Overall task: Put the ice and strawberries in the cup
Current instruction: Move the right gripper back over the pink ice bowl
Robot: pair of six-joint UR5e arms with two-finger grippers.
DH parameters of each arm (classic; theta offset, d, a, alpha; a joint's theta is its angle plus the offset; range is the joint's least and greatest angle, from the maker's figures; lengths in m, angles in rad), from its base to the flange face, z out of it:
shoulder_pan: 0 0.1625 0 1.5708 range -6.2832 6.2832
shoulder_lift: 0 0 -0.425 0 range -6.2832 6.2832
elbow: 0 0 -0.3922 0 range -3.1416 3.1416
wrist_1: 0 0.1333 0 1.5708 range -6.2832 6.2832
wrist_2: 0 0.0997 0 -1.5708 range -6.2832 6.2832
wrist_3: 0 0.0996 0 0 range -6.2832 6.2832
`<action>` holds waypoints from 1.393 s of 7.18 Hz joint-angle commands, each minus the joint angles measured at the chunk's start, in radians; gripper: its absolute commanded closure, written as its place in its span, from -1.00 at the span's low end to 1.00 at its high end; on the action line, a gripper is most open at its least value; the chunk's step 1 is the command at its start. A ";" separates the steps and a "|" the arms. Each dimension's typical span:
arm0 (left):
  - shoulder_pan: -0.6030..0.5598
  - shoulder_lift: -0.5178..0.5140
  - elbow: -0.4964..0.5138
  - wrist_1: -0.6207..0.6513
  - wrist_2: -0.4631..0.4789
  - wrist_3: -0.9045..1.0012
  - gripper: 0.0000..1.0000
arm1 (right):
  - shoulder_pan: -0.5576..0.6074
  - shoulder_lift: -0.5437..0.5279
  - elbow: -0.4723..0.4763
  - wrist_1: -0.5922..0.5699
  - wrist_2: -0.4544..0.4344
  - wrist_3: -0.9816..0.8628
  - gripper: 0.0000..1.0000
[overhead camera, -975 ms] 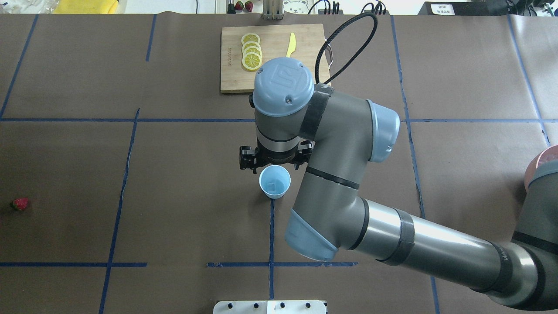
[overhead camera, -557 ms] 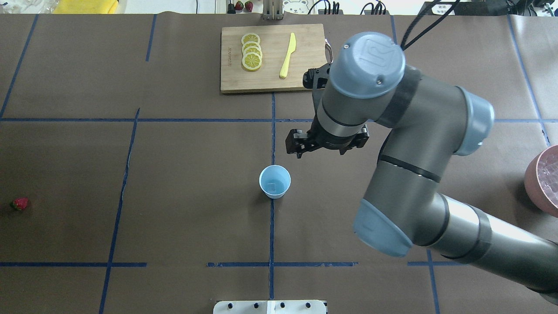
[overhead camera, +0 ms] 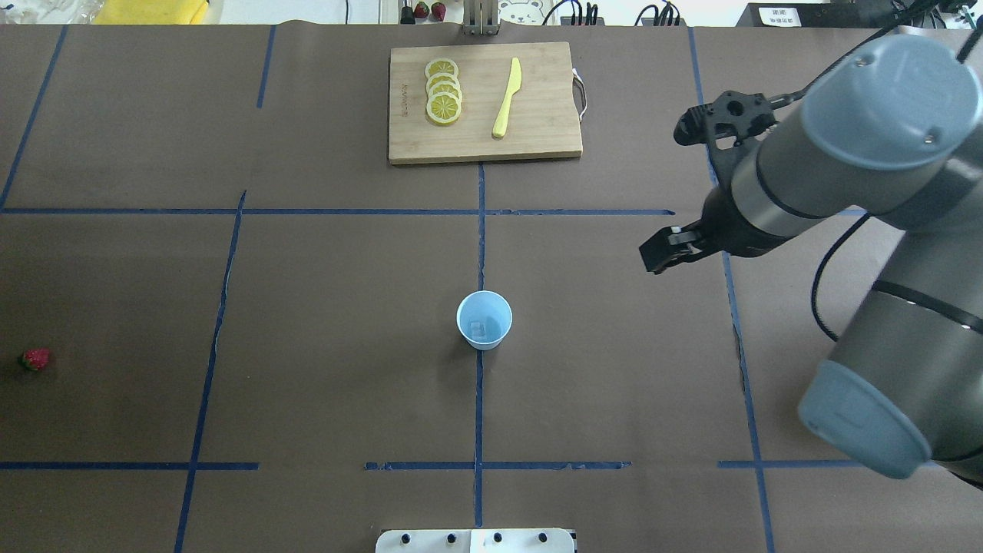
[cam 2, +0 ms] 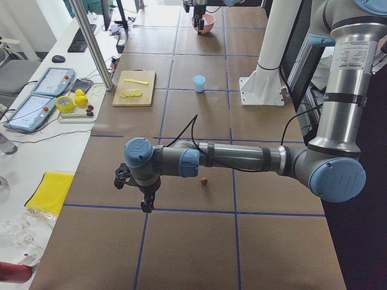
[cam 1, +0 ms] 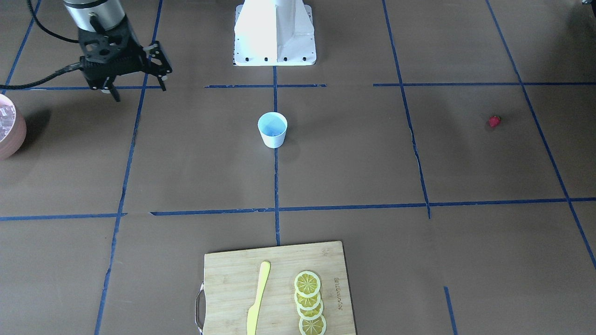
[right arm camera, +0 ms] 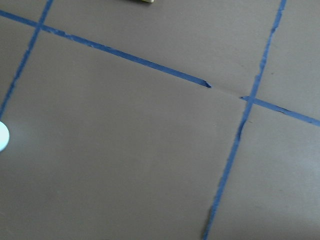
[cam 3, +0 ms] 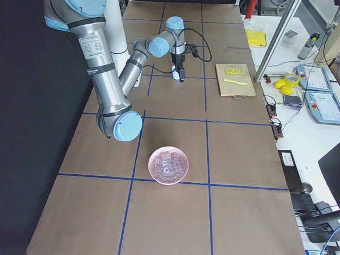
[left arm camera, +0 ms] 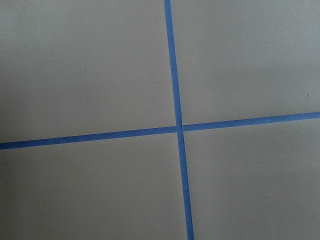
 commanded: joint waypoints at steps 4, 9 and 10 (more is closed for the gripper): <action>0.001 0.003 -0.071 0.001 0.002 -0.002 -1.00 | 0.428 -0.341 0.005 0.008 0.188 -0.719 -1.00; 0.007 0.047 -0.123 0.001 0.000 -0.002 -1.00 | 0.598 -0.484 -0.334 0.374 0.287 -1.054 -0.99; 0.007 0.054 -0.135 0.003 0.000 -0.002 -1.00 | 0.596 -0.478 -0.362 0.389 0.287 -1.054 -0.96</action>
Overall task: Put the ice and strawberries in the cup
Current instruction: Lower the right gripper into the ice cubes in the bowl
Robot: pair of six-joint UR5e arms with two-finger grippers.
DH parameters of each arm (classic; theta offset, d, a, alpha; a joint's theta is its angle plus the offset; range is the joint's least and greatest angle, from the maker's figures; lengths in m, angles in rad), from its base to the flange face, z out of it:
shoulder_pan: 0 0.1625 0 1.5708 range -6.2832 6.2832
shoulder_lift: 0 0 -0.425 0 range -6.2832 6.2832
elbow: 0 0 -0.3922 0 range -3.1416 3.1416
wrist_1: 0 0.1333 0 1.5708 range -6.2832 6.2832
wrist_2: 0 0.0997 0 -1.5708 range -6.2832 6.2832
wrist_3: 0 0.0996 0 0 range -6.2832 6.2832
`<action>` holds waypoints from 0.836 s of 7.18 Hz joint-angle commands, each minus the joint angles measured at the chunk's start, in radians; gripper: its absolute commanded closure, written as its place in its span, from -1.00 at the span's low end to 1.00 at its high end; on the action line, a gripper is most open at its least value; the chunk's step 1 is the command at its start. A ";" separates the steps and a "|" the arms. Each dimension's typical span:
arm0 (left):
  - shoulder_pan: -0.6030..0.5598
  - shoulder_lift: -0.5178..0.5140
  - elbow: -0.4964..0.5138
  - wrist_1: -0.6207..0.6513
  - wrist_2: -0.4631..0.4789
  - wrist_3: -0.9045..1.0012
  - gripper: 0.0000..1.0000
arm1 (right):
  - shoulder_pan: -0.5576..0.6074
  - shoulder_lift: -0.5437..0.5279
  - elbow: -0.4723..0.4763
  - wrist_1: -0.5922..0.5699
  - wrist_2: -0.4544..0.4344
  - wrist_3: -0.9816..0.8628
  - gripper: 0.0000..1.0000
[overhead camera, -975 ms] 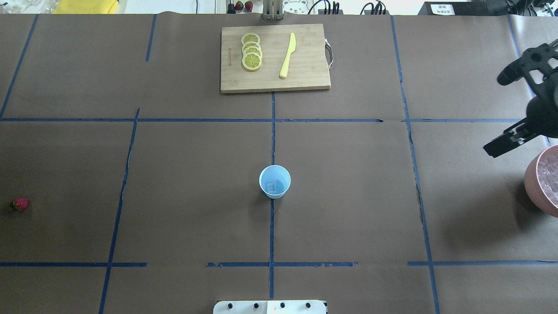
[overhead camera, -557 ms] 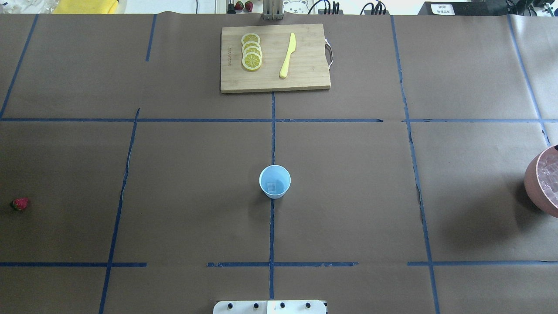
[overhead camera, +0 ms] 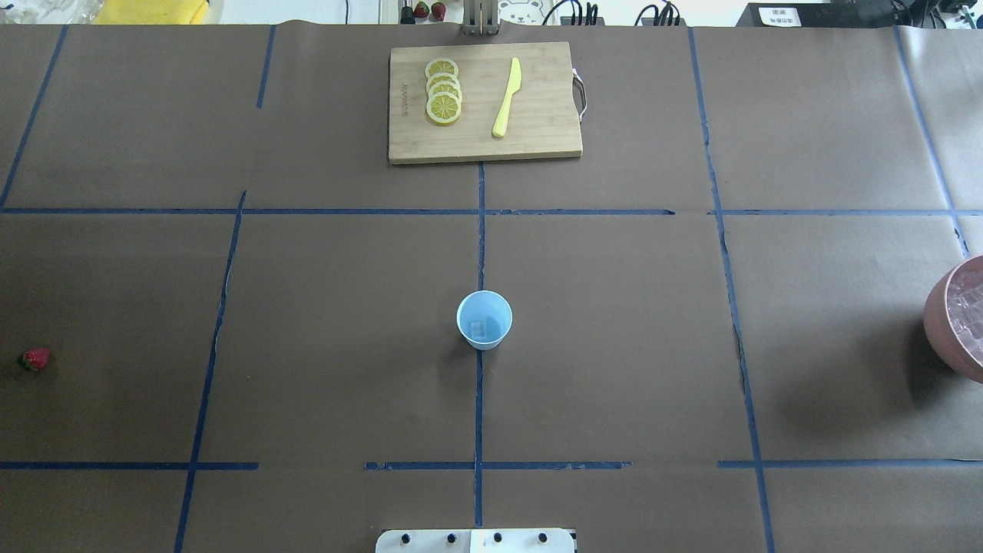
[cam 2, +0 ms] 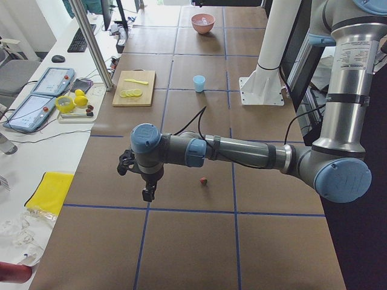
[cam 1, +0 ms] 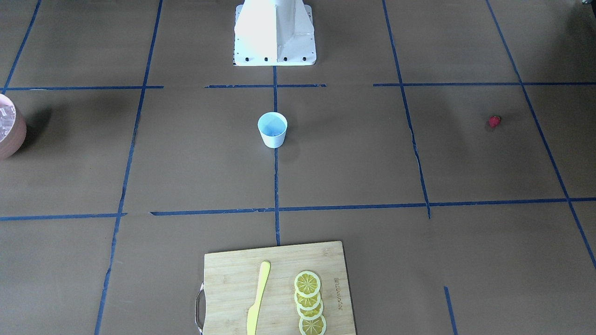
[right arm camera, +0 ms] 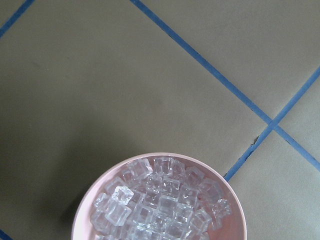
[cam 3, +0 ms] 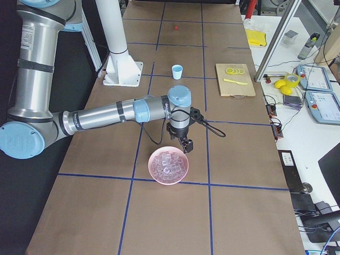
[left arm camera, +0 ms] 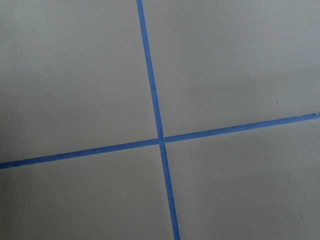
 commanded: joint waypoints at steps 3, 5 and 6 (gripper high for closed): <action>0.002 0.012 -0.015 0.004 -0.001 0.000 -1.00 | -0.002 -0.001 -0.089 0.054 0.002 -0.001 -0.73; 0.002 0.012 -0.013 0.004 -0.001 0.000 -1.00 | -0.009 -0.009 -0.104 0.049 0.002 -0.015 -0.57; 0.002 0.012 -0.013 0.004 -0.001 0.000 -1.00 | -0.043 -0.013 -0.107 0.046 -0.001 -0.013 -0.55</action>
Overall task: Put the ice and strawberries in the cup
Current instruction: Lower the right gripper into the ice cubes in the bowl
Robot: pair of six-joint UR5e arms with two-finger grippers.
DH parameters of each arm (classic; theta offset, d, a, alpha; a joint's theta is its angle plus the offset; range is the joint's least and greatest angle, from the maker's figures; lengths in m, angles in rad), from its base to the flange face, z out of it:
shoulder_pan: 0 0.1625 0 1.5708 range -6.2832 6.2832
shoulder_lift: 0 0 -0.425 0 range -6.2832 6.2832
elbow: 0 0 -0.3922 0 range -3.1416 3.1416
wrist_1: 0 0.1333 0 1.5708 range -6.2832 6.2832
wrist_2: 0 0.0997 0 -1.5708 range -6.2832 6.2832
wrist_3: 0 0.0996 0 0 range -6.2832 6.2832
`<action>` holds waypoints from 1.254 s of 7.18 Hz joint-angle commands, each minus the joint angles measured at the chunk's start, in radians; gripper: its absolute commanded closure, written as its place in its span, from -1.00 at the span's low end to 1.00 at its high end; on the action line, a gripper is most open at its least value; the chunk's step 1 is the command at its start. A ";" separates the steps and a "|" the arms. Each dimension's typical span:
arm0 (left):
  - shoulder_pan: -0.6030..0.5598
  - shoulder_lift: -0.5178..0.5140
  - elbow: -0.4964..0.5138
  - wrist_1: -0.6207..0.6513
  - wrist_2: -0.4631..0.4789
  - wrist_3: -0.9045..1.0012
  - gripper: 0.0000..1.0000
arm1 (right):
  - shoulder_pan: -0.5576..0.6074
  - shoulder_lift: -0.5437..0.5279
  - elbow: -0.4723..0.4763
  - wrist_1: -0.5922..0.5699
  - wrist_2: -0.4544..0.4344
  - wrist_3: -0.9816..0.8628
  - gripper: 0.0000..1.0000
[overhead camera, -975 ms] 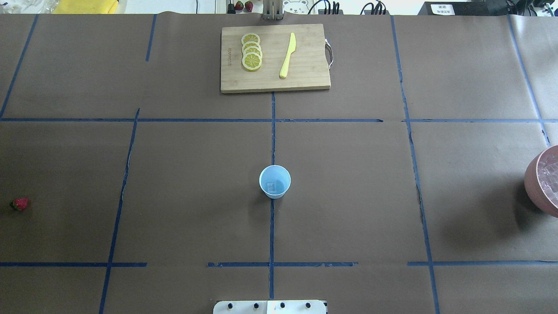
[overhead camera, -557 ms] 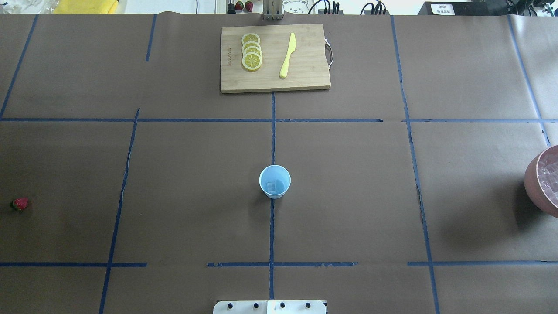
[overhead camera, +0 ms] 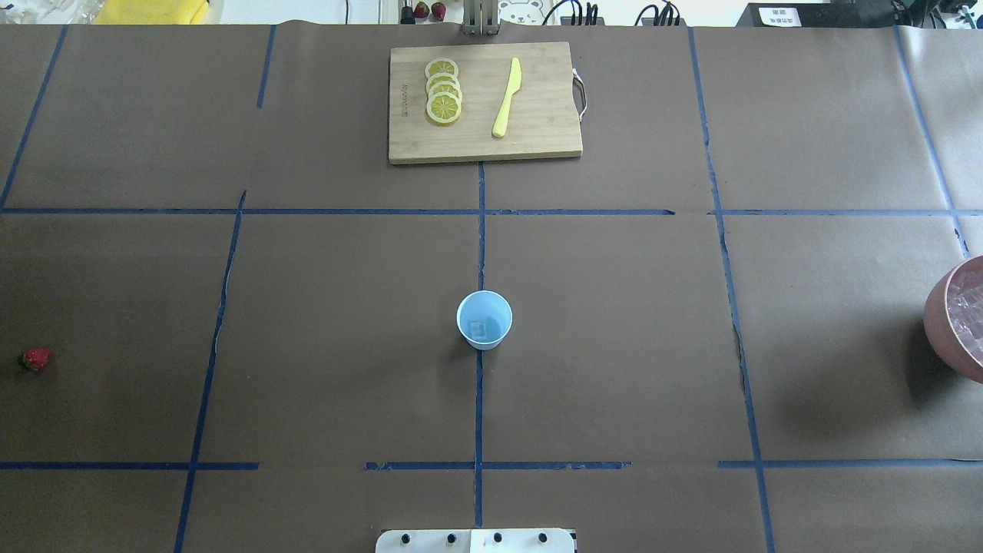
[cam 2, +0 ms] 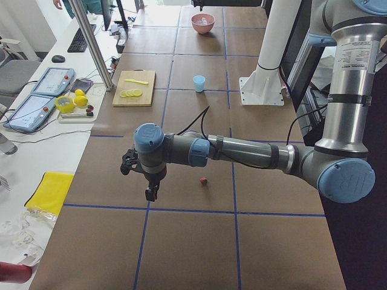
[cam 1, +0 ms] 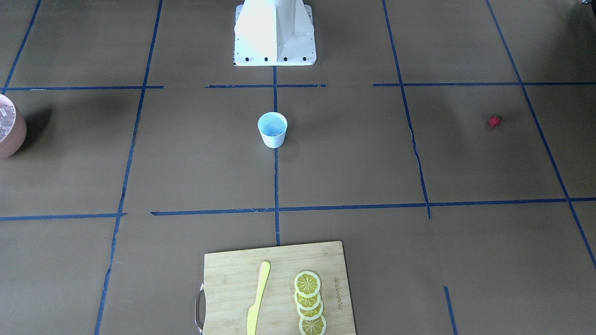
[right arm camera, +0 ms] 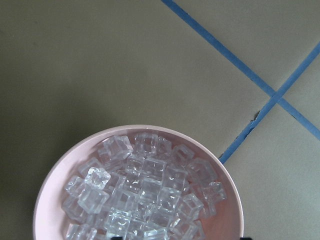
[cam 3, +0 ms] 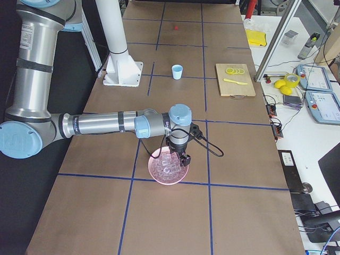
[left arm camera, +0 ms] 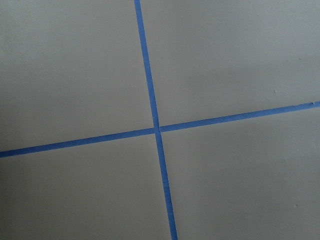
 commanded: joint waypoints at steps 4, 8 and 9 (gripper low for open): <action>0.000 0.000 0.001 -0.003 0.000 0.000 -1.00 | -0.079 -0.006 -0.060 0.001 -0.007 -0.001 -0.55; 0.000 0.000 -0.001 -0.005 0.000 0.000 -1.00 | -0.088 -0.018 -0.077 0.005 -0.014 -0.004 -0.35; 0.000 0.000 -0.001 -0.005 0.000 0.000 -1.00 | -0.088 -0.024 -0.077 0.005 -0.014 -0.004 -0.33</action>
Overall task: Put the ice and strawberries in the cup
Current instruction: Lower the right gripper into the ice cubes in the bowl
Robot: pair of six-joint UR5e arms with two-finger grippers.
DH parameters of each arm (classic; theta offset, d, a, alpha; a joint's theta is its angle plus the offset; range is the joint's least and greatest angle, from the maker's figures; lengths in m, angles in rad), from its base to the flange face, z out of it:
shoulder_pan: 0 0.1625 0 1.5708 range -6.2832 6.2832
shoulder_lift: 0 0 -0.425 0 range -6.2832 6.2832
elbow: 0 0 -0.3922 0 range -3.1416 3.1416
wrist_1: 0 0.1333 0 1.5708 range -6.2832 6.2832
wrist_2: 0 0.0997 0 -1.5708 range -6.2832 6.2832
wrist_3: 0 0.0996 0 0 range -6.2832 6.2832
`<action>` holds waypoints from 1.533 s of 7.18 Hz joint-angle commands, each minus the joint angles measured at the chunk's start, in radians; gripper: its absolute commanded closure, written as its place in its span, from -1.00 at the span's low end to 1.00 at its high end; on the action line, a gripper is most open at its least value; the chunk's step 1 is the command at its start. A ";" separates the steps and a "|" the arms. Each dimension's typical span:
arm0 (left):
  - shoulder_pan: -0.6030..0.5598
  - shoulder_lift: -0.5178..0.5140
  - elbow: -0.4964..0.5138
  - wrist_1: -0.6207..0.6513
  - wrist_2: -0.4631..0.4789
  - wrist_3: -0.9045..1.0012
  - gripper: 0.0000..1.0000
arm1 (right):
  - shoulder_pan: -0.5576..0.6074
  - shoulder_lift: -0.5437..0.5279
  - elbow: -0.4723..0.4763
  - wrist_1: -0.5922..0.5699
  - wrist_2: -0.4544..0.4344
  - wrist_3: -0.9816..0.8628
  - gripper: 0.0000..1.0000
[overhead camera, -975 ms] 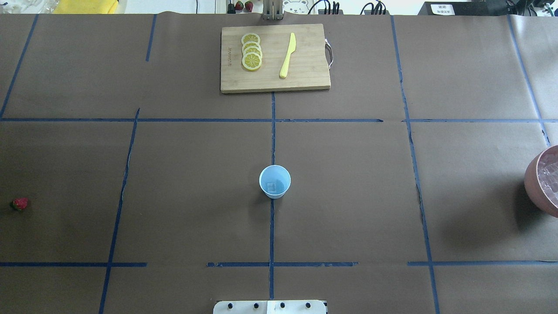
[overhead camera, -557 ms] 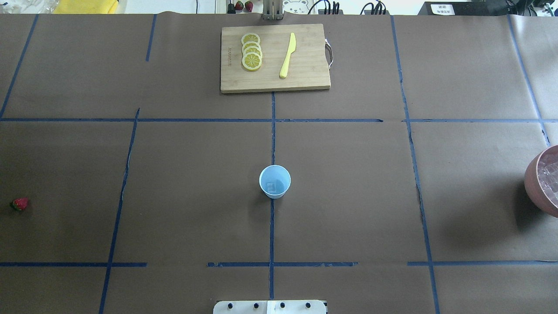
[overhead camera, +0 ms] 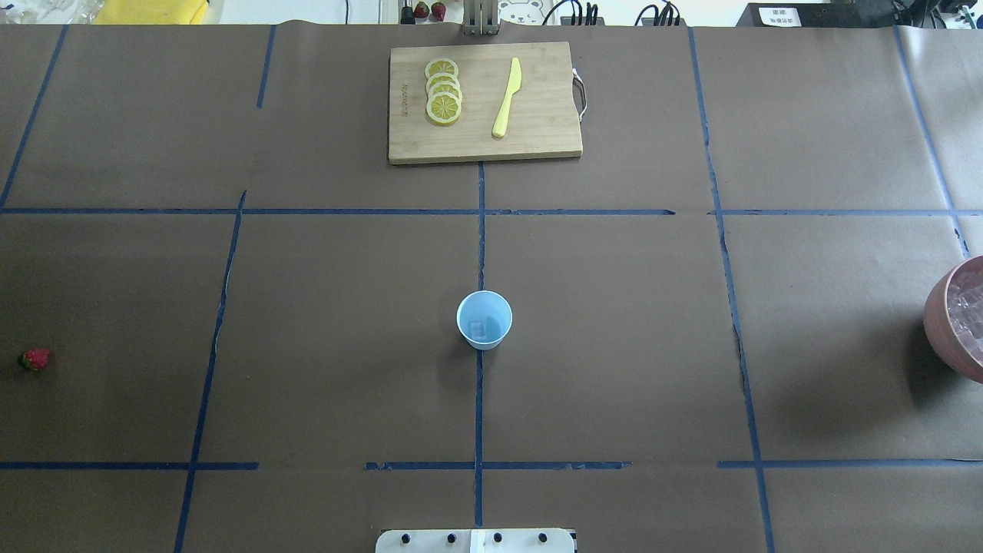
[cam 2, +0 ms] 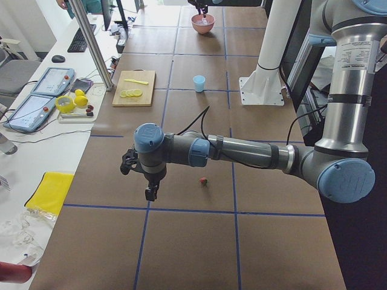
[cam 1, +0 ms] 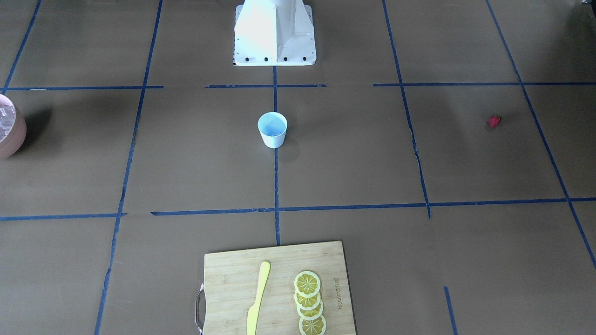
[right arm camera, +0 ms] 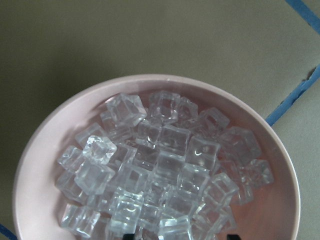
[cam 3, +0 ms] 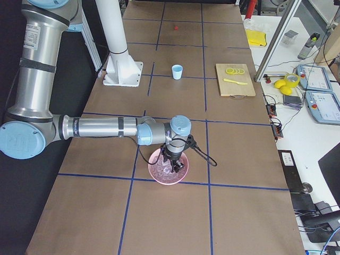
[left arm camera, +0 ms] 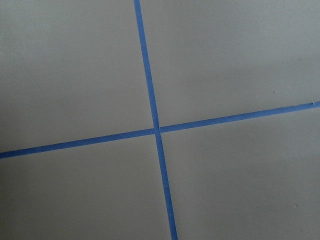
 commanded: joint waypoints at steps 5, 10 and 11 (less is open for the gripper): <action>0.000 0.000 0.000 0.000 0.000 0.000 -1.00 | -0.023 -0.010 -0.004 -0.001 -0.029 0.004 -0.22; 0.000 0.000 0.000 0.001 0.000 0.000 -1.00 | -0.032 0.001 -0.025 0.000 -0.046 0.009 -0.22; 0.000 0.000 0.000 0.000 0.000 0.000 -1.00 | -0.036 0.002 -0.025 0.002 -0.046 0.010 -0.22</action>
